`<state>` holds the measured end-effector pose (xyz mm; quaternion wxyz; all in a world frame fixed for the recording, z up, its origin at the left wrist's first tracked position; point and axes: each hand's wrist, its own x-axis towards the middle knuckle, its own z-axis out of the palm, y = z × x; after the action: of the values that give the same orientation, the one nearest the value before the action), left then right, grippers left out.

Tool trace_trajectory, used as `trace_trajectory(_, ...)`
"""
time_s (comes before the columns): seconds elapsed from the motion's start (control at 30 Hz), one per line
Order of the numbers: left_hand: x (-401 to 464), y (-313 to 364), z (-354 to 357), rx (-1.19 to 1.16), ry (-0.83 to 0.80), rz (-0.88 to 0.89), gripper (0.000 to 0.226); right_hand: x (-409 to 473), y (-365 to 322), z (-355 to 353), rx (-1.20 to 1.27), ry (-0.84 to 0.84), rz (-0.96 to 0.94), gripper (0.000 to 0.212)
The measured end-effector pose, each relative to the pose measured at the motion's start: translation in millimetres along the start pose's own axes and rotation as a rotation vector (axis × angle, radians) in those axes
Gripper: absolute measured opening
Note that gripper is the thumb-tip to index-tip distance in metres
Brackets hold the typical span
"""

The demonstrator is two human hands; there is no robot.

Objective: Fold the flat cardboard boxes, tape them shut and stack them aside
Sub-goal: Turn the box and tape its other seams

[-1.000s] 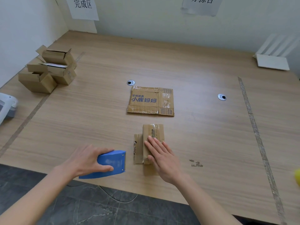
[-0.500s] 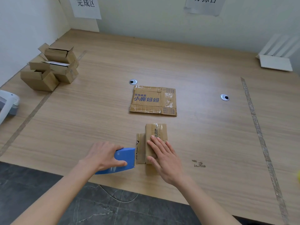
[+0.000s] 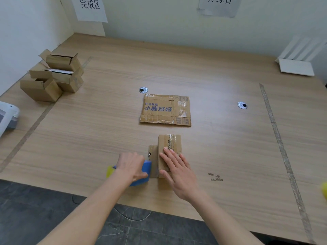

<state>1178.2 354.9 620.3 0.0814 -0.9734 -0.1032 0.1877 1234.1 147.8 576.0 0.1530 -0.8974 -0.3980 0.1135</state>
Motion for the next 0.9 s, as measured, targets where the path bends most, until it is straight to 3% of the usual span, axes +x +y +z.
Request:
trace_trajectory(0.27,-16,-35,33,-0.159,0.099,-0.014,0.054,-1,-3,2,0.037,0.027,0.017,0.065)
trace_trajectory(0.47,-38,-56,44,-0.235,0.306,-0.041,0.069,6,-38,11,0.045,0.28,0.165,0.051)
trace_trajectory(0.67,-44,-55,56,-0.214,0.307,-0.073,0.07,18,-55,19,-0.096,0.326,0.269,0.046)
trace_trajectory(0.9,-46,-56,59,-0.237,0.291,-0.052,0.072,20,-62,21,-0.19,0.29,0.301,0.063)
